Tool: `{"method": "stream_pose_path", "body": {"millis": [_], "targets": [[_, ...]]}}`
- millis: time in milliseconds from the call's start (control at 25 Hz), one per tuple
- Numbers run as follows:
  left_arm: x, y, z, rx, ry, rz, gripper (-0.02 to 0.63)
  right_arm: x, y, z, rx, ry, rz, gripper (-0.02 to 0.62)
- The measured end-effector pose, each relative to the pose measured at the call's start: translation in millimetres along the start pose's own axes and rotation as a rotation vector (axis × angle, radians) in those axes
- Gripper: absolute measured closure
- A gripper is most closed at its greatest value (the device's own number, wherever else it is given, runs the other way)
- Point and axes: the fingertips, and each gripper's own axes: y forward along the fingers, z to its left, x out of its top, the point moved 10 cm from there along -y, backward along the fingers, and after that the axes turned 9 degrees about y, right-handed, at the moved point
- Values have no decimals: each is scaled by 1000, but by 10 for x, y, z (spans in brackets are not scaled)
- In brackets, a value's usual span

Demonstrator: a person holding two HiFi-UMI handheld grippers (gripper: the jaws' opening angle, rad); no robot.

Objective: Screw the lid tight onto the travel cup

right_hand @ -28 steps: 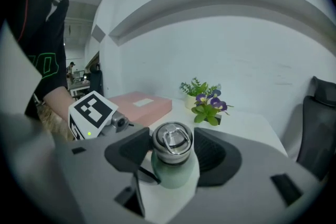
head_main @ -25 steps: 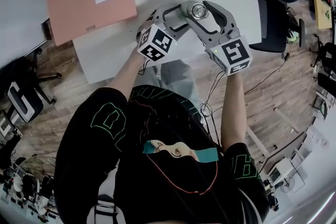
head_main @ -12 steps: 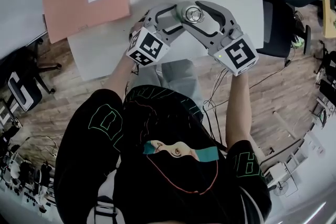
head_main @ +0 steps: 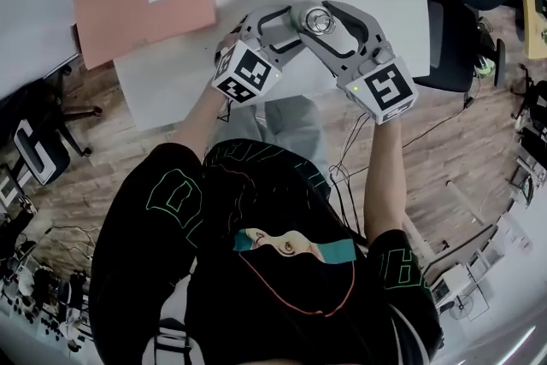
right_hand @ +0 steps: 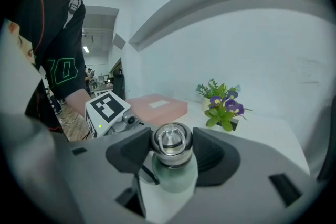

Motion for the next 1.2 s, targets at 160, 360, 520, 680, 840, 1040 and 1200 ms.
{"method": "stream_pose_path", "body": {"millis": [160,360,520,680,840,1040,1200], "targets": [[4,25,1,-8,4,3,304,-44,-12,49,-89,30,-14,341],[12,51,-8,-9,5,9,304,-92,-28,111,-200,106,-55,342],[16,58,-10,-9,5,12,305,-149,-36,210,-329,219,-114,351],[22,60,1,-8,7,12,305,-205,-10,351,-489,347,-188,362],[21,61,-1,-10,5,11,305,-201,46,450,-607,421,-207,360],[24,61,-10,-12,4,13,305,-167,16,464,-625,387,-168,353],[17,70,-12,-12,4,13,305,-123,-17,470,-619,297,-117,354]]}}
